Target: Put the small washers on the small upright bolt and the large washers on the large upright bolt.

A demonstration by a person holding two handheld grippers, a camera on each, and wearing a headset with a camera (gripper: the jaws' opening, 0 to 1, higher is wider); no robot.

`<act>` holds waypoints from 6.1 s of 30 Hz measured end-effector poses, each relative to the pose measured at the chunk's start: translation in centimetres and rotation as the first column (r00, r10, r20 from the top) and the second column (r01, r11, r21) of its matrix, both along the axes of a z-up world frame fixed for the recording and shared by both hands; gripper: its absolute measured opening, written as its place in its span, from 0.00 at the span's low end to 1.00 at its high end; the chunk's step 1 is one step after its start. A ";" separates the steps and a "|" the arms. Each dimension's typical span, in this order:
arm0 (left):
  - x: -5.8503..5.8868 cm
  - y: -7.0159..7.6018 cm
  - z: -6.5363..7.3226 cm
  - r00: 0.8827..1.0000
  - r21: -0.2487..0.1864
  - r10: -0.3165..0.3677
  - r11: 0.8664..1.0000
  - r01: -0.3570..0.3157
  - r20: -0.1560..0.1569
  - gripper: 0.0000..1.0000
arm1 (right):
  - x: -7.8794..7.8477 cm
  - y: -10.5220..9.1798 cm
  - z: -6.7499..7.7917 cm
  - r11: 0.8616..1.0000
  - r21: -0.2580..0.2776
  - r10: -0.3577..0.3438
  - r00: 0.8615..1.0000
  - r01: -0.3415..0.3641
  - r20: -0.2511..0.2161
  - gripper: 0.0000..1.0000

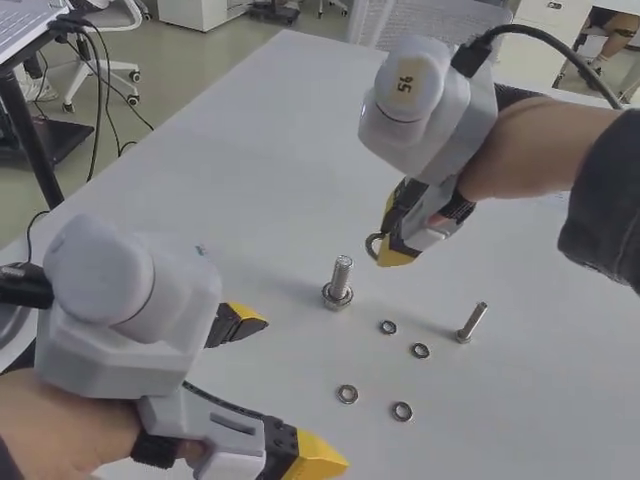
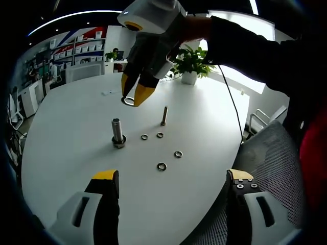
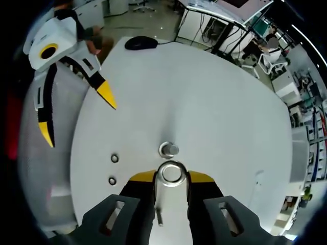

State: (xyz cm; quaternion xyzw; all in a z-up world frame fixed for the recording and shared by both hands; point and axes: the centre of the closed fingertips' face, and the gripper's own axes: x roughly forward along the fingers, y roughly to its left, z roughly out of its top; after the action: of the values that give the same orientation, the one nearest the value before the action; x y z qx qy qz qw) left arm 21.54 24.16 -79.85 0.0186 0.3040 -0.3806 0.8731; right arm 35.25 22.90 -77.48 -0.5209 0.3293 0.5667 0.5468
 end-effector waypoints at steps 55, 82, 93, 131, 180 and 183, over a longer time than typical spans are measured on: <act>-0.5 0.1 -0.3 1.000 -0.009 0.008 1.000 -0.008 -0.018 0.85 | 0.0 2.8 -4.7 0.992 -0.089 0.082 0.994 -0.088 -0.067 0.23; -0.6 0.2 -0.5 1.000 -0.012 0.013 1.000 -0.013 -0.025 0.85 | -0.3 2.7 -8.0 0.987 -0.133 0.075 0.991 -0.089 -0.111 0.23; -0.5 0.1 -0.6 1.000 -0.010 0.008 1.000 -0.008 -0.029 0.85 | 0.0 2.9 -8.6 0.986 -0.144 0.072 0.991 -0.089 -0.117 0.23; -0.4 0.1 -0.7 0.999 -0.014 0.005 1.000 -0.006 -0.033 0.85 | -0.2 2.6 -8.8 0.990 -0.126 0.042 0.989 -0.060 -0.140 0.32; -0.5 -0.3 -0.7 0.999 0.007 -0.019 1.000 0.019 -0.032 0.86 | -0.1 -3.3 -8.6 0.991 -0.102 -0.097 0.984 0.082 -0.152 0.37; -0.4 -0.3 -0.6 0.999 0.008 -0.018 1.000 0.018 -0.030 0.85 | -0.2 -3.5 -8.6 0.991 -0.098 -0.105 0.982 0.090 -0.157 0.37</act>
State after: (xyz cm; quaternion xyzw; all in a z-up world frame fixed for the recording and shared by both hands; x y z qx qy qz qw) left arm 21.09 23.85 -80.43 0.0192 0.3184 -0.3876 0.8649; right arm 35.01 19.43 -86.09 -0.4808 0.4229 0.5640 0.5214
